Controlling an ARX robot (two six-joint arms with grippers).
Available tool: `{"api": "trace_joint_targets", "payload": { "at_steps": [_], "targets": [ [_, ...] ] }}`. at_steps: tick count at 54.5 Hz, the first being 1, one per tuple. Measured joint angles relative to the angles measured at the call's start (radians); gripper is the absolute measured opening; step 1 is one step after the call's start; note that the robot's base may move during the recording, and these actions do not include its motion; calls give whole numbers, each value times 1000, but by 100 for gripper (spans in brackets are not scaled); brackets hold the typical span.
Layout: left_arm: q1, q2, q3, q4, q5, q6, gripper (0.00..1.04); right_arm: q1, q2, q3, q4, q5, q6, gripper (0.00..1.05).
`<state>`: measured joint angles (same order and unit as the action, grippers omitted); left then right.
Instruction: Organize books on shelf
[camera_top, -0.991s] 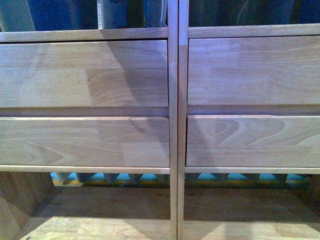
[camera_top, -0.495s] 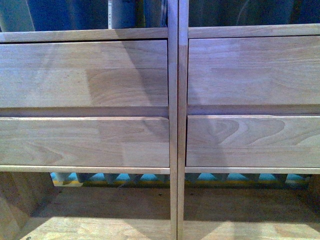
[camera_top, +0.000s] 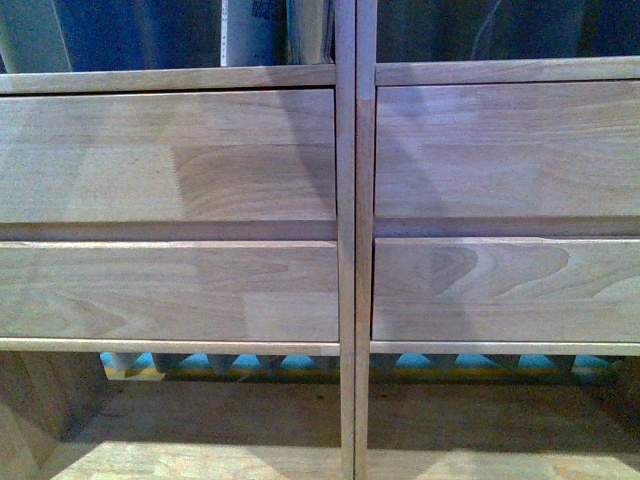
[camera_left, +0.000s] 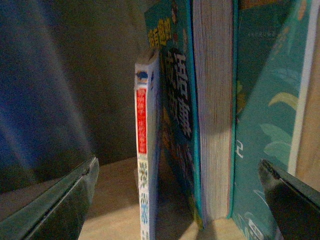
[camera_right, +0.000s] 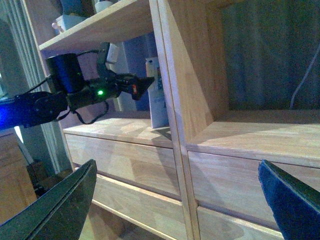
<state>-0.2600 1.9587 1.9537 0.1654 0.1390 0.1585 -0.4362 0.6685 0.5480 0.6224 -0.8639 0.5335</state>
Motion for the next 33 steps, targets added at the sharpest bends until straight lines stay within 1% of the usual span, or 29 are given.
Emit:
{"api": "trace_joint_targets", "payload": {
  "at_steps": [4, 10, 15, 17, 18, 20, 22, 23, 25, 28, 31, 32, 33],
  "targets": [
    [17, -73, -119, 52, -2, -33, 97, 0, 0, 0, 0, 0, 0, 98],
    [65, -194, -296, 149, -30, -85, 97, 0, 0, 0, 0, 0, 0, 98],
    [131, -326, -465, 245, -42, -135, 97, 0, 0, 0, 0, 0, 0, 98],
    [182, -428, -589, 316, -33, -159, 97, 0, 0, 0, 0, 0, 0, 98],
    [199, -465, -632, 336, -24, -161, 97, 0, 0, 0, 0, 0, 0, 98],
    [244, -564, -741, 372, 25, -177, 97, 0, 0, 0, 0, 0, 0, 98],
    [304, -685, -869, 399, 101, -205, 97, 0, 0, 0, 0, 0, 0, 98],
    [326, -725, -912, 402, 129, -216, 97, 0, 0, 0, 0, 0, 0, 98],
    [396, -846, -1035, 386, 214, -242, 97, 0, 0, 0, 0, 0, 0, 98],
    [457, -941, -1130, 369, 280, -271, 97, 0, 0, 0, 0, 0, 0, 98],
    [497, -1012, -1200, 361, 294, -296, 97, 0, 0, 0, 0, 0, 0, 98],
    [499, -1023, -1201, 345, 277, -293, 97, 0, 0, 0, 0, 0, 0, 98],
    [493, -1035, -1190, 288, 245, -276, 94, 0, 0, 0, 0, 0, 0, 98]
  ]
}}
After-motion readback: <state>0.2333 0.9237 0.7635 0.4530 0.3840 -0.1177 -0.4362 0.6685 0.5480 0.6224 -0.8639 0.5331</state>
